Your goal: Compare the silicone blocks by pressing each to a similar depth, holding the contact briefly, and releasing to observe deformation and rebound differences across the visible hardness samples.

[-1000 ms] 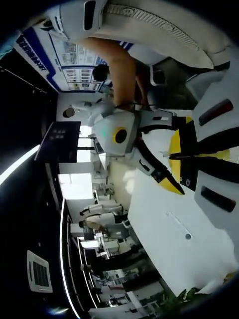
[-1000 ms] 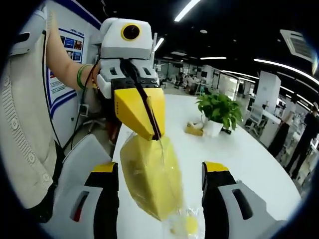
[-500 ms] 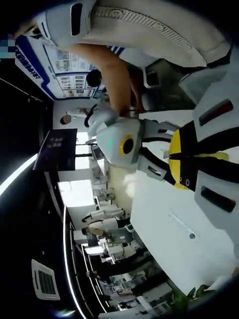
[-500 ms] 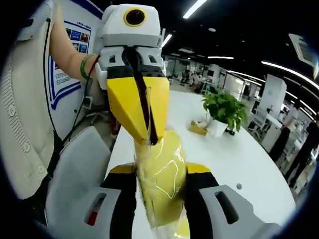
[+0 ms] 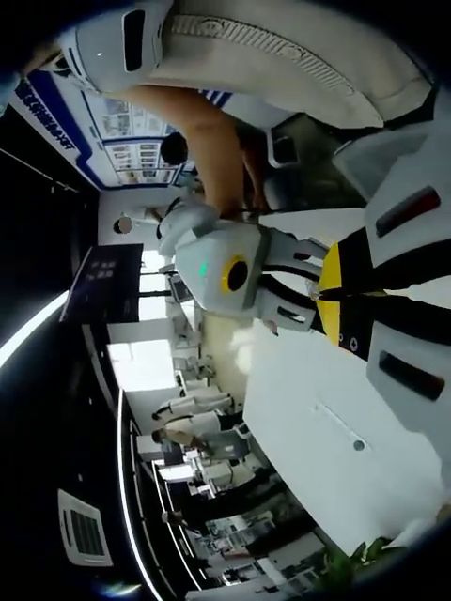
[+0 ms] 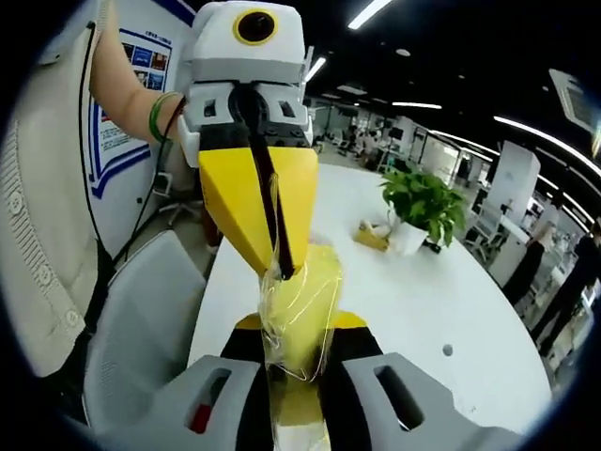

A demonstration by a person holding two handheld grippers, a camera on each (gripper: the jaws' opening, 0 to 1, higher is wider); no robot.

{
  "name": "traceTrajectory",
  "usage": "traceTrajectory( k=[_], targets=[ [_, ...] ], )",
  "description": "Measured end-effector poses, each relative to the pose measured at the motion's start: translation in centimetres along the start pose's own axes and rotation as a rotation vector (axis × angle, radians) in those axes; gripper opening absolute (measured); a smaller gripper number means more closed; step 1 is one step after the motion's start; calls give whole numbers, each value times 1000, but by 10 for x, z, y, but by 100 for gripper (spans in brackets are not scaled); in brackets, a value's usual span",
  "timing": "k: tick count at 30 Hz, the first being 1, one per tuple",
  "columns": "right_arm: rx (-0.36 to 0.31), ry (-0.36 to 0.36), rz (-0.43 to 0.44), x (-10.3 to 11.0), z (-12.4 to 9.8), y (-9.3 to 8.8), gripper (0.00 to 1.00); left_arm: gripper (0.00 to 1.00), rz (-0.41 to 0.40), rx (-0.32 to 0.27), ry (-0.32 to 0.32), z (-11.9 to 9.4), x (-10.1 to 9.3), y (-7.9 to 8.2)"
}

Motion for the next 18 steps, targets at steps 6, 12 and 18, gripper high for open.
traceTrajectory(
  k=[6, 12, 18],
  targets=[
    [21, 1, 5, 1, -1, 1, 5, 0, 8, 1, 0, 1, -1, -1],
    [19, -12, -18, 3, -3, 2, 4, 0, 11, -5, -3, 1, -3, 1],
    [28, -2, -4, 4, -3, 2, 5, 0, 21, -2, 0, 0, -4, 1]
  ],
)
Point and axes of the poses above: the point that each gripper's makers call its tool centre point, and the gripper's own axes: z roughly forward along the fingers, x roughly to its left, y roughly out of its top, the point moved 7 cm from there along -z, roughly backward along the fingers
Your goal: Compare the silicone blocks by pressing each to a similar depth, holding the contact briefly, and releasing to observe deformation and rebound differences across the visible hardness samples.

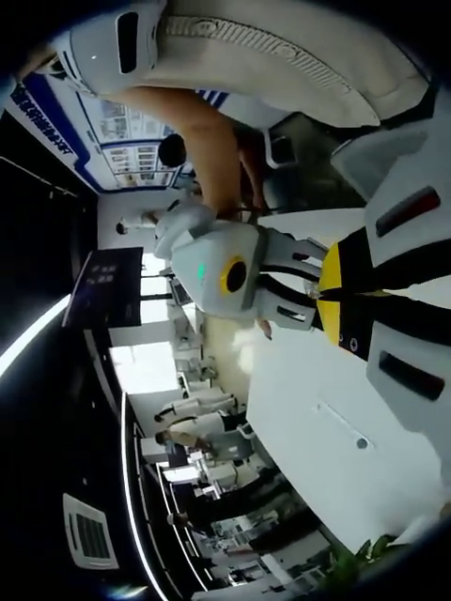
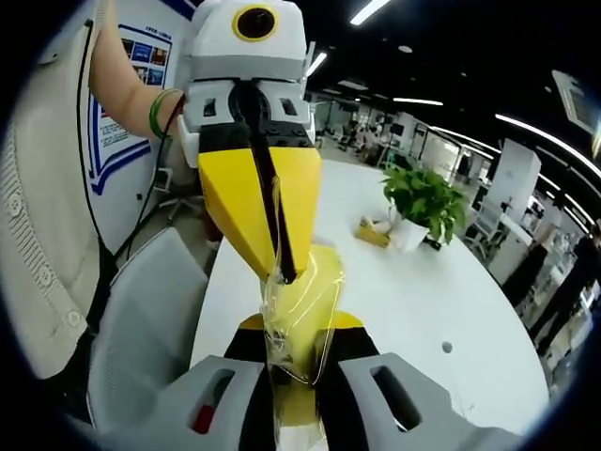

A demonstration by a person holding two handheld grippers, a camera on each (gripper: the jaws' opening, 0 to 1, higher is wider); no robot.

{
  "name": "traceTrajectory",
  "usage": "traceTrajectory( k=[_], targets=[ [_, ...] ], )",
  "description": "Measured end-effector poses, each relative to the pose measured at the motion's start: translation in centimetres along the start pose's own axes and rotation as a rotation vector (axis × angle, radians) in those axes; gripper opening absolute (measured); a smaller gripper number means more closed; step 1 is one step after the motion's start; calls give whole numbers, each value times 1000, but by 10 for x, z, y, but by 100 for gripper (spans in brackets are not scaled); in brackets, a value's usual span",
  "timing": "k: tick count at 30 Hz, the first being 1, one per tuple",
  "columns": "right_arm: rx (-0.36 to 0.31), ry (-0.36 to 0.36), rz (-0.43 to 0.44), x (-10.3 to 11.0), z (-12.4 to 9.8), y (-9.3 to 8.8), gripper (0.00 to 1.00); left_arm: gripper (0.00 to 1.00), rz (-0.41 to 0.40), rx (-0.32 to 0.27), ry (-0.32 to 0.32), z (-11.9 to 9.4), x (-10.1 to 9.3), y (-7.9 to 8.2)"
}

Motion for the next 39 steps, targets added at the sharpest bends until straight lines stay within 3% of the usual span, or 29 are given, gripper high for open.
traceTrajectory(
  k=[20, 22, 39],
  targets=[
    [18, -13, 2, 6, -2, 5, 10, 0, 63, 12, 34, -4, -8, 3],
    [11, -30, -38, 5, -1, 6, 11, 0, 67, 15, 37, -5, -8, 4],
    [20, -24, -82, 5, -3, 6, 17, 0, 67, 10, 43, -8, -6, 4]
  ],
)
Point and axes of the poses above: the point that each gripper's makers call its tool centre point, and the gripper's own axes: z roughly forward along the fingers, x roughly to its left, y roughly out of its top, the point moved 7 cm from there along -z, roughly backward along the fingers
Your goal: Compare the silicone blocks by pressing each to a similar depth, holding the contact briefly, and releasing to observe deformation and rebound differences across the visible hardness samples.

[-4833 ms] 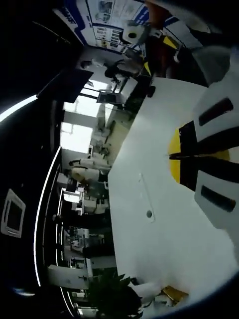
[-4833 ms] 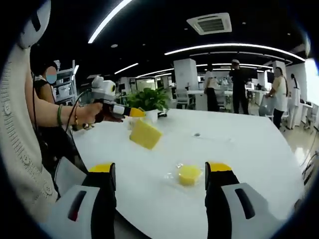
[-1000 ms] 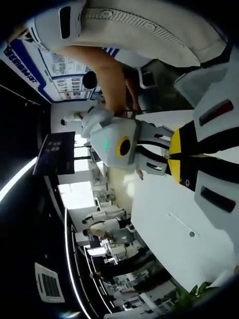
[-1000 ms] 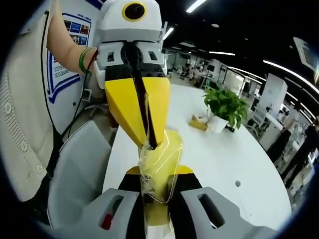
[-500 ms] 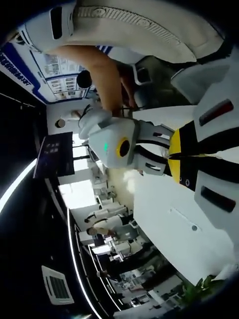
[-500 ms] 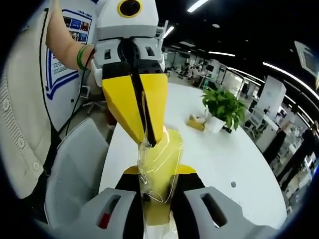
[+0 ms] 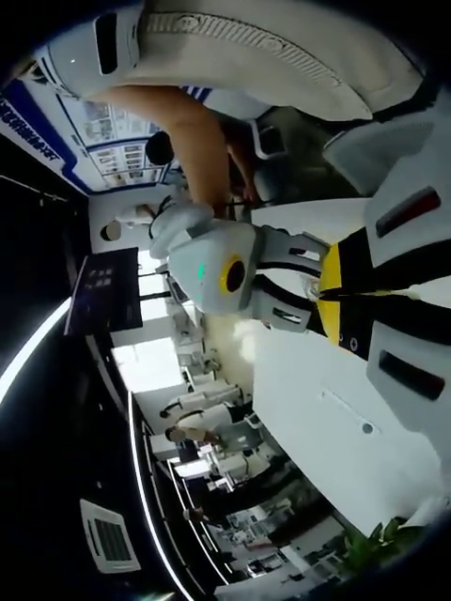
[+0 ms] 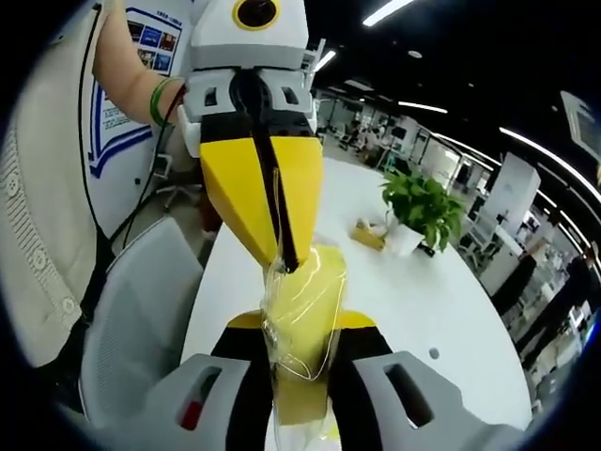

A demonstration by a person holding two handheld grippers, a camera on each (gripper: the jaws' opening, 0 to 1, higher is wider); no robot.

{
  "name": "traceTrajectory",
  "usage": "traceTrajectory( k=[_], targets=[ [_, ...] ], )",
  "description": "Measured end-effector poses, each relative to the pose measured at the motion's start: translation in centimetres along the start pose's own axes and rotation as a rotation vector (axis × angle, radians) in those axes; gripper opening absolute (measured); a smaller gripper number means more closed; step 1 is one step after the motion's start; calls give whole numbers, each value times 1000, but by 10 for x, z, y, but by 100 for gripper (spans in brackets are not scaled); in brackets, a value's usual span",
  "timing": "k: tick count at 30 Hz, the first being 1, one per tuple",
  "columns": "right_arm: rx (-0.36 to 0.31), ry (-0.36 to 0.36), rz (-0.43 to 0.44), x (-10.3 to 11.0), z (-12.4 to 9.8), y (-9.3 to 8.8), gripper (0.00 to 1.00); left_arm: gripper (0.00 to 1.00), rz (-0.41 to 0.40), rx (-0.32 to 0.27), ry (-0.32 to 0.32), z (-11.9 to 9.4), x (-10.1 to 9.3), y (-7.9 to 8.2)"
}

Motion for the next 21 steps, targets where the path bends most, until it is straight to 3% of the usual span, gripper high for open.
traceTrajectory(
  k=[21],
  targets=[
    [3, 10, -33, -1, 4, -5, 25, 0, -3, 6, -8, 0, 2, -3]
  ],
)
Point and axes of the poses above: the point that each gripper's makers call its tool centre point, and the gripper's own axes: z roughly forward along the fingers, x roughly to its left, y roughly out of its top, the point moved 7 cm from there along -z, roughly backward along the fingers
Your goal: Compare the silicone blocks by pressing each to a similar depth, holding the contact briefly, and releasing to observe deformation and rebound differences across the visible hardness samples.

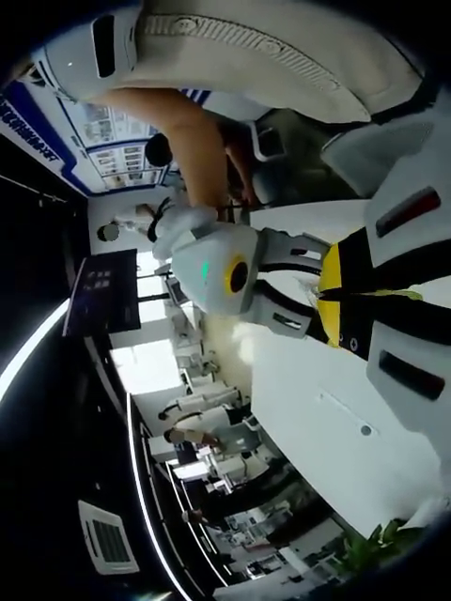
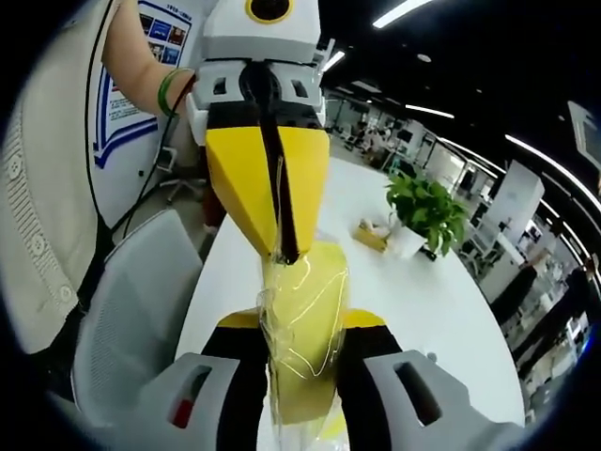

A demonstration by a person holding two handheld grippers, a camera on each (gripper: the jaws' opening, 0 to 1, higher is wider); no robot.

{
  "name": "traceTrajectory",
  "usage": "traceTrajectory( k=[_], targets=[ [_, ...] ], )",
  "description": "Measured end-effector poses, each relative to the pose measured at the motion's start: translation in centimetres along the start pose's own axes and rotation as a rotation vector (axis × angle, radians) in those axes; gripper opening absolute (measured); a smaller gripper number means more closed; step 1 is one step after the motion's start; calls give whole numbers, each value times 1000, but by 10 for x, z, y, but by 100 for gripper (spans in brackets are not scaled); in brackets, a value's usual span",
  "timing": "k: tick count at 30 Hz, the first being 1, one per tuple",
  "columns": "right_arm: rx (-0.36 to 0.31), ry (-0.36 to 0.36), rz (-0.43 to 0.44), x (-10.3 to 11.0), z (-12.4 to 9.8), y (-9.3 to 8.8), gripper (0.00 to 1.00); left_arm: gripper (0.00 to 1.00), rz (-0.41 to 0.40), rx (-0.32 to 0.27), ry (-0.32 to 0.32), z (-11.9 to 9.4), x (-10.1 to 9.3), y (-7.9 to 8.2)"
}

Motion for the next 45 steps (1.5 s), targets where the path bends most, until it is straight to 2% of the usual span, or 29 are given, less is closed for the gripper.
traceTrajectory(
  k=[22, 29, 40, 42, 43, 44, 45],
  targets=[
    [3, 2, -17, 0, 2, 1, 30, 0, 3, 1, -10, -4, -3, -2],
    [18, -6, -27, -1, 4, -2, 37, 0, 6, 3, -5, -5, -4, -3],
    [10, -12, -22, 1, 4, -3, 41, 0, -2, 1, 4, -5, -4, -4],
    [9, -13, -16, 2, 4, -3, 42, 0, -11, 0, 11, -5, -3, -5],
    [6, -11, -7, 2, 4, -3, 43, 0, -30, -5, 12, -5, -2, -6],
    [7, -12, -4, 2, 4, -4, 43, 0, -98, -11, 3, -4, -2, -7],
    [9, -11, 2, 3, 4, -5, 44, 0, -90, -15, 16, -4, 1, -8]
  ],
)
Point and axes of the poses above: the point that each gripper's makers call its tool centre point, and the gripper's own axes: z roughly forward along the fingers, x roughly to its left, y roughly out of its top, the point moved 7 cm from there along -z, roughly backward along the fingers
